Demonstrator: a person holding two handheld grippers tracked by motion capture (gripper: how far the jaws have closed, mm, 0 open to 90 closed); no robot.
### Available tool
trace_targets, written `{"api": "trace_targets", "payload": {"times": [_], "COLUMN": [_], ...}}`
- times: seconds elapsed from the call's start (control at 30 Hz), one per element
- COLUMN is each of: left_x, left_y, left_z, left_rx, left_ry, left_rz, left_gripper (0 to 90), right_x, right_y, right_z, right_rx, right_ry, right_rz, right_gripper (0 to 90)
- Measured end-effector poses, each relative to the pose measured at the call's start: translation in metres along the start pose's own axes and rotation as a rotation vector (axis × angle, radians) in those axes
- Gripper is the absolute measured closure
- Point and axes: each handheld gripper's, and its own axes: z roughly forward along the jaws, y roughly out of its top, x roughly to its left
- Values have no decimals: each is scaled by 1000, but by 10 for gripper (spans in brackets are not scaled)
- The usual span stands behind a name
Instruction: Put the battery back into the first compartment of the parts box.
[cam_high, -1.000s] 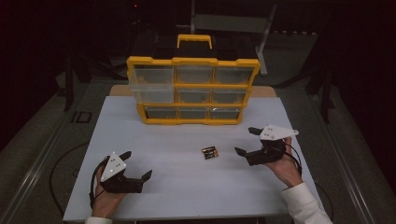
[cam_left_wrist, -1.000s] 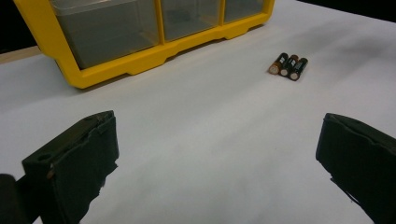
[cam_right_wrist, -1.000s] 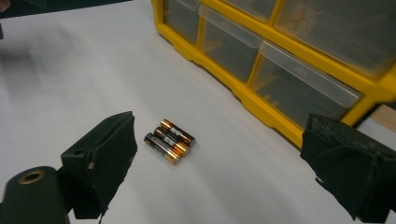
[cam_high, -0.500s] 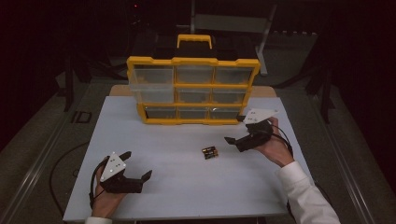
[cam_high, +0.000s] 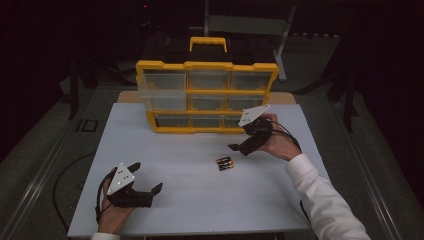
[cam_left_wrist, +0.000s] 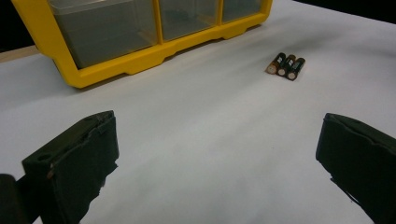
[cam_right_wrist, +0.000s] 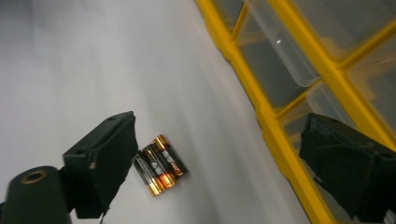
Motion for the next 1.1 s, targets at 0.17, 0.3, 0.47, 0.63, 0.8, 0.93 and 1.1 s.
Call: {"api": "trace_targets", "payload": {"times": [0.17,0.3,0.47,0.63,0.8,0.93,1.1], "left_x": [0,0,0,0,0,0,0], "left_y": [0,0,0,-1,-1,-1,-1], "left_z": [0,0,0,0,0,0,0], "left_rx": [-1,1,3,7,6,7,8], "left_ry": [0,0,0,-1,0,1,0], "left_rz": [1,0,0,2,1,2,1], "left_gripper": [1,1,1,1,1,1,1], "right_x": [-3,-4,-5,-8,-8,-5,-4], "right_y": [5,5,3,-1,-2,-3,-3], "right_z": [21,31,47,59,70,78,87], "right_rx": [69,94,154,184,220,241,270], "right_ry": [27,41,68,78,87,98,113], "right_rz": [-32,-41,-56,-59,-59,-64,-98], "right_gripper": [114,115,133,135,137,144,155]}}
